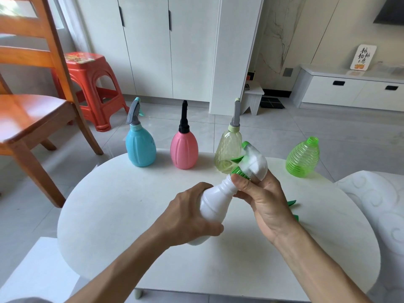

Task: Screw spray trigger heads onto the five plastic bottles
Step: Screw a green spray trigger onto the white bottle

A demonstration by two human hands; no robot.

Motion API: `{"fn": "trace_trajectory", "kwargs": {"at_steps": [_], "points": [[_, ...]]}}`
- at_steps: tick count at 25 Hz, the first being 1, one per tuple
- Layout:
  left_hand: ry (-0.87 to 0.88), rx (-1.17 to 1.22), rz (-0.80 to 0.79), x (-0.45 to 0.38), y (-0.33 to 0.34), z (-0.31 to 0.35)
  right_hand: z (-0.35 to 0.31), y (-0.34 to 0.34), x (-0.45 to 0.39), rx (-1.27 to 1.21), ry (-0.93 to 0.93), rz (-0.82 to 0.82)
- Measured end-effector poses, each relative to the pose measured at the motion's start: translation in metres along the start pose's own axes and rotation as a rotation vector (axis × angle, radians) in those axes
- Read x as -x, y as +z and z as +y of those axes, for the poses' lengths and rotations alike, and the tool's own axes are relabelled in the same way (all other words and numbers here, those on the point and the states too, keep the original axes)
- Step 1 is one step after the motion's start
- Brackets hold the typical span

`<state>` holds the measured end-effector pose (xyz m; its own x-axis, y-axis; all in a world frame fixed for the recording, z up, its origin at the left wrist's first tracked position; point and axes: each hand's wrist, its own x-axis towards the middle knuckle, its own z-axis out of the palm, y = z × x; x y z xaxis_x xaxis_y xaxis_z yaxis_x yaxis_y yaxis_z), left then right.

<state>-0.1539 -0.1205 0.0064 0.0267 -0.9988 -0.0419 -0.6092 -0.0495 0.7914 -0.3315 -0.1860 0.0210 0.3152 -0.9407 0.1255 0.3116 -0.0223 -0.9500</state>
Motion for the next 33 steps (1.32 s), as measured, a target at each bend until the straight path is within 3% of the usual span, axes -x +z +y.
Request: {"fn": "trace_trajectory", "kwargs": {"at_steps": [7,11,15,19,23,26,30,33], "points": [[0.004,-0.021,0.028,0.000,-0.001,0.000,0.003,-0.001,-0.001,-0.059,-0.007,0.113],[0.004,-0.047,0.040,0.000,0.000,-0.001,0.001,0.000,0.001,-0.056,-0.042,0.047],[0.024,-0.091,0.054,0.001,0.001,0.001,0.000,0.002,0.001,0.091,-0.069,0.158],[0.024,-0.114,0.068,0.000,0.003,0.000,0.001,0.001,0.002,0.083,-0.068,0.083],[0.056,-0.174,0.093,0.002,0.003,0.001,-0.003,-0.002,0.002,0.275,-0.076,0.166],[0.054,-0.170,0.115,0.001,0.001,0.000,-0.004,-0.006,0.002,0.181,-0.040,0.011],[0.120,-0.196,0.142,0.003,0.004,0.001,-0.004,-0.006,0.004,0.283,-0.072,0.146],[0.122,-0.185,0.155,0.002,0.004,0.000,-0.002,-0.005,0.005,0.158,-0.010,-0.015]]}}
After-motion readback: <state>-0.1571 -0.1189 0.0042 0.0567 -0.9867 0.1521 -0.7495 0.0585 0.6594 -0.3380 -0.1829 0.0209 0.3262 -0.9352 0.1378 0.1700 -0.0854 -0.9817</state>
